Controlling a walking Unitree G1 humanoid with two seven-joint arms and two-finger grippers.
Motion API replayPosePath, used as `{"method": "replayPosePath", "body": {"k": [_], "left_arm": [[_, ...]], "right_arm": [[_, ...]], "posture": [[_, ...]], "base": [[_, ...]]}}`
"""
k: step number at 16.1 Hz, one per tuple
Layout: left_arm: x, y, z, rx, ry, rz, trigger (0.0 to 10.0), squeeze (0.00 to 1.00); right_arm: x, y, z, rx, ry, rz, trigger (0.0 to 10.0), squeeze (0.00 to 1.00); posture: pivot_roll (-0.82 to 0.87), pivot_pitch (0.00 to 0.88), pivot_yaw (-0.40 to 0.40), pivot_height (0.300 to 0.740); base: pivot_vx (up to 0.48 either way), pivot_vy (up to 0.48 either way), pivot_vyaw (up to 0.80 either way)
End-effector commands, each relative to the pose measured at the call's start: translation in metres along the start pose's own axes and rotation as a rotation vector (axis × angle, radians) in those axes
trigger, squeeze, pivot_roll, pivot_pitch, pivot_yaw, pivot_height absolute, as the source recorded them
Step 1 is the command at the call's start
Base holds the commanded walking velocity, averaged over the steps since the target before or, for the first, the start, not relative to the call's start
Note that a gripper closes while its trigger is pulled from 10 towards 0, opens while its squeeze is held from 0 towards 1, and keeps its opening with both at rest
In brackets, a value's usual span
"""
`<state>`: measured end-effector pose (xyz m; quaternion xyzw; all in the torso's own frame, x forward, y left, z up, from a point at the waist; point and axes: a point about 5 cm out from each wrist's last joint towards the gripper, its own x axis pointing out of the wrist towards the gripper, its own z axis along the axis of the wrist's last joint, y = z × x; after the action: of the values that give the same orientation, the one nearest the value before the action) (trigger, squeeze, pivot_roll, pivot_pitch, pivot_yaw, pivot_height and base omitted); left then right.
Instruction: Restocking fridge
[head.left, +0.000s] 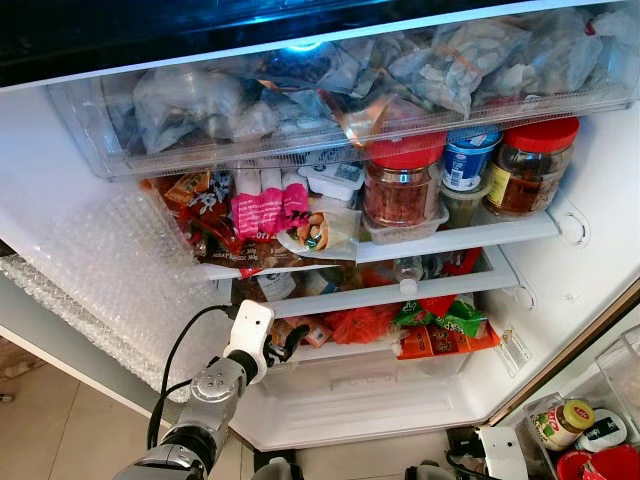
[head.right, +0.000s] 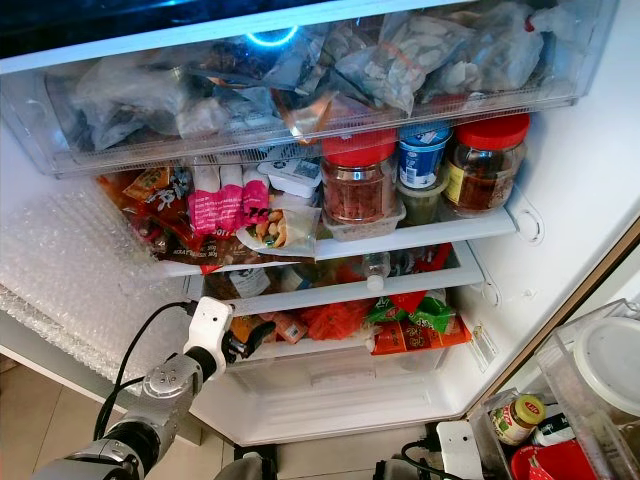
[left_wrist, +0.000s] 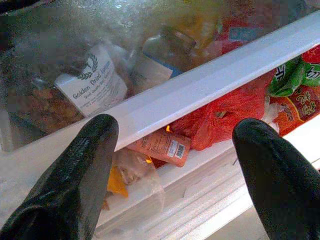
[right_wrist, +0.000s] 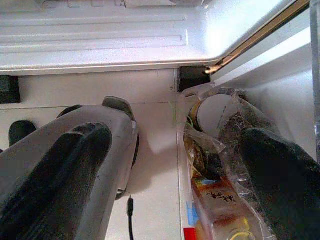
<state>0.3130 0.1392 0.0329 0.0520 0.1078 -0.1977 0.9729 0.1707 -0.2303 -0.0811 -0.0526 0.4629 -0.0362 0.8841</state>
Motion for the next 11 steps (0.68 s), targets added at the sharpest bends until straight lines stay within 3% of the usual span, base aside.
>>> {"method": "replayPosePath", "body": {"k": [1, 11], "left_arm": [[-0.0051, 0.0035, -0.0064, -0.017, 0.017, 0.011, 10.0, 0.00], [-0.0078, 0.0037, -0.0108, -0.011, 0.034, 0.009, 10.0, 0.00]], "right_arm": [[-0.0027, 0.0038, -0.0172, 0.001, 0.065, 0.013, 10.0, 0.00], [-0.0030, 0.0038, -0.0180, 0.000, 0.065, 0.015, 10.0, 0.00]], "posture": [[-0.04, 0.083, 0.103, 0.665], [-0.04, 0.065, 0.105, 0.665]], "base": [[0.000, 0.000, 0.00], [0.000, 0.000, 0.00]]}}
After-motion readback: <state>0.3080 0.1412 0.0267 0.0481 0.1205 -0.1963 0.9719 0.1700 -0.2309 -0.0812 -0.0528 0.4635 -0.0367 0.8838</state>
